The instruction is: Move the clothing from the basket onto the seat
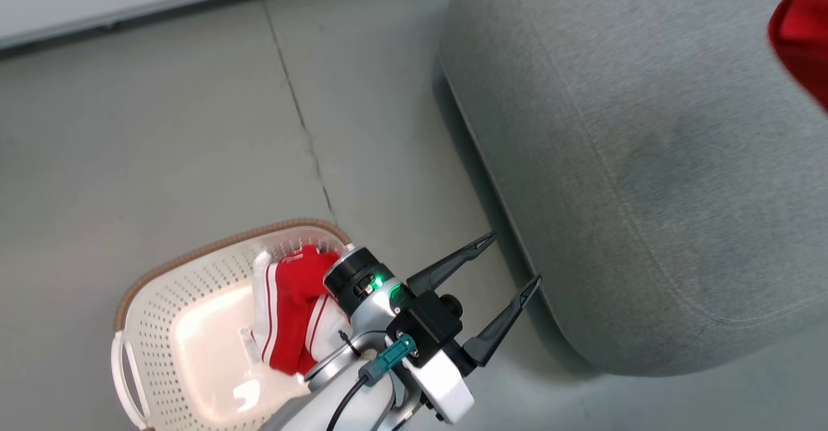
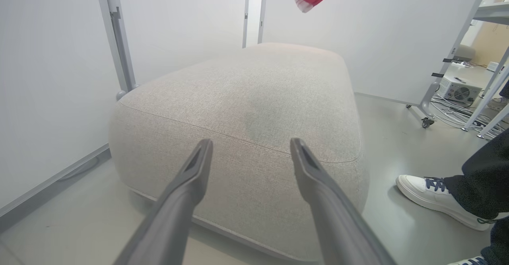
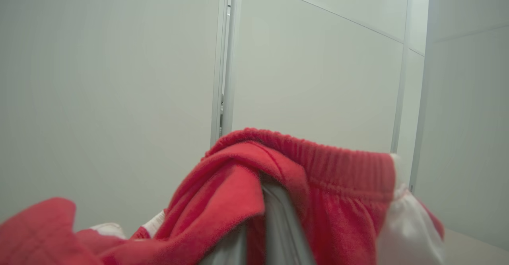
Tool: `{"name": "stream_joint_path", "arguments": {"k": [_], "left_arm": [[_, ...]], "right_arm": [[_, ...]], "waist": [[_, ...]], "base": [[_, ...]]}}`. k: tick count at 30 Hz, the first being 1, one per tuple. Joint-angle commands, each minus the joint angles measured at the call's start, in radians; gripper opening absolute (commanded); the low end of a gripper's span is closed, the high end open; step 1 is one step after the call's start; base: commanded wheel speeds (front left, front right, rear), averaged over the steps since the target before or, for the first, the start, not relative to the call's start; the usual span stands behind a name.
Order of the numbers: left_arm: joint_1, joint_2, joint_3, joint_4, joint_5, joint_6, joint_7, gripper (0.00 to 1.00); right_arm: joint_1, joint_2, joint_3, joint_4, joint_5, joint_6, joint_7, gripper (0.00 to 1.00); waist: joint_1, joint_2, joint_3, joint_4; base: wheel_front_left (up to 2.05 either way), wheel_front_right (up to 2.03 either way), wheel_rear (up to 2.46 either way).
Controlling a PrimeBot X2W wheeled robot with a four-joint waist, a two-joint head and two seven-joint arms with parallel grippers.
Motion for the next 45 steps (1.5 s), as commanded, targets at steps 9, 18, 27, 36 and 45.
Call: {"name": "stream_joint_path", "arguments": {"k": [9, 18, 27, 36, 45], "left_arm": [[-0.132, 0.005, -0.036, 0.01, 0.036, 0.0, 0.001, 1.0], [-0.205, 0.005, -0.083, 0.003, 0.018, 0.025, 0.001, 1.0], [-0.246, 0.005, -0.109, -0.001, 0.008, 0.046, 0.001, 1.0], [-0.258, 0.004, -0.12, -0.004, 0.003, 0.062, 0.001, 1.0], [-0.268, 0.004, -0.124, -0.001, 0.0, 0.067, 0.0, 1.0]], "right_arm": [[-0.235, -0.203, -0.013, 0.099, 0.022, 0.0, 0.0, 0.0], [-0.365, -0.294, -0.023, 0.274, -0.007, 0.0, 0.0, 0.0], [-0.445, -0.35, 0.015, 0.578, -0.026, 0.0, -0.001, 0.0], [-0.451, -0.345, 0.077, 0.731, -0.008, 0.0, -0.001, 0.0], [-0.442, -0.345, 0.241, 0.817, 0.037, 0.0, 0.0, 0.0]], "waist": [[0.0, 0.0, 0.221, 0.088], [0.0, 0.0, 0.308, 0.131], [0.0, 0.0, 0.355, 0.166], [0.0, 0.0, 0.375, 0.185], [0.0, 0.0, 0.382, 0.19]], "base": [[0.0, 0.0, 0.0], [0.0, 0.0, 0.0], [0.0, 0.0, 0.0], [0.0, 0.0, 0.0], [0.0, 0.0, 0.0]]}}
